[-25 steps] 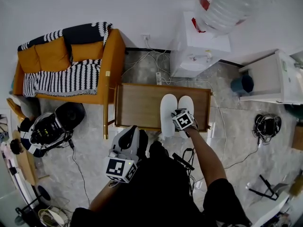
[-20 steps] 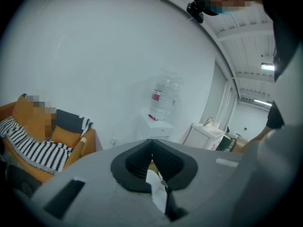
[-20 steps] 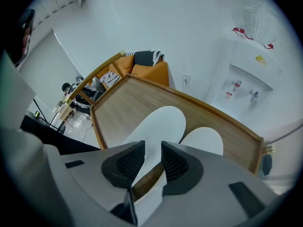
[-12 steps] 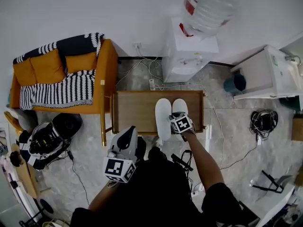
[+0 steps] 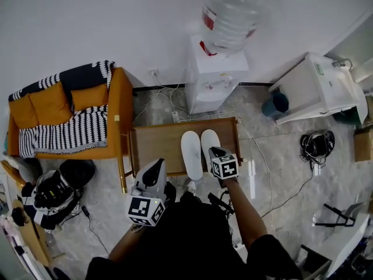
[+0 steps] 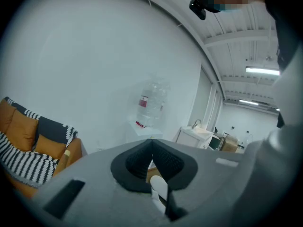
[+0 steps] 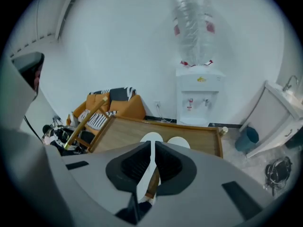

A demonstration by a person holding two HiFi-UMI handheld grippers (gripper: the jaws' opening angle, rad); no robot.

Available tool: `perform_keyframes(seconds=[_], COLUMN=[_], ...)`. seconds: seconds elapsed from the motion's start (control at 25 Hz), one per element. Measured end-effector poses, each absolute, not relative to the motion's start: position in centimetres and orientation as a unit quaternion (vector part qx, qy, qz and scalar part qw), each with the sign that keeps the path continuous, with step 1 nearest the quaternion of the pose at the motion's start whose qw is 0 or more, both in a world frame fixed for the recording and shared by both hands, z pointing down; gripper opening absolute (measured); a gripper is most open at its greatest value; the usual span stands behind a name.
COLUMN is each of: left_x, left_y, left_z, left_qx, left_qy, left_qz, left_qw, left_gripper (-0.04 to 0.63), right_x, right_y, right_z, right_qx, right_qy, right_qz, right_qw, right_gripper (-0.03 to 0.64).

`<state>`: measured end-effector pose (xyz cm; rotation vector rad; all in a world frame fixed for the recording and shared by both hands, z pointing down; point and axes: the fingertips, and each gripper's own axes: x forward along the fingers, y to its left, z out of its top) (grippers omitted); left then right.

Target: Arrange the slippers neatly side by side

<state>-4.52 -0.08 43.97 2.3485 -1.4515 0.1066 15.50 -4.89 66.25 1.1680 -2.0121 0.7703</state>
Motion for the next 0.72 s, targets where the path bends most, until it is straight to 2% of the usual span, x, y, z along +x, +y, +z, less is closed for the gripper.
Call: perform_keyframes(seconds=[0.32, 0.72], left_x=[-3.3, -2.4], left_y=[-0.3, -0.4], left_z=[43.0, 42.5], left_qx=[0.849, 0.853], left_qy=[-0.498, -0.494], left_qz=[0.031, 0.032], left_qw=[0.174, 0.163], left_gripper=[0.012, 0.012], right_x=[17.5, 13.7], right_y=[-3.2, 0.5], right_z=[57.8, 46.7], right_qx=[0.529, 0.530], right_qy=[-0.771, -0.821], right_qz=[0.274, 0.184], right_qw=[0.224, 0.108], right_gripper=[0.025, 0.014])
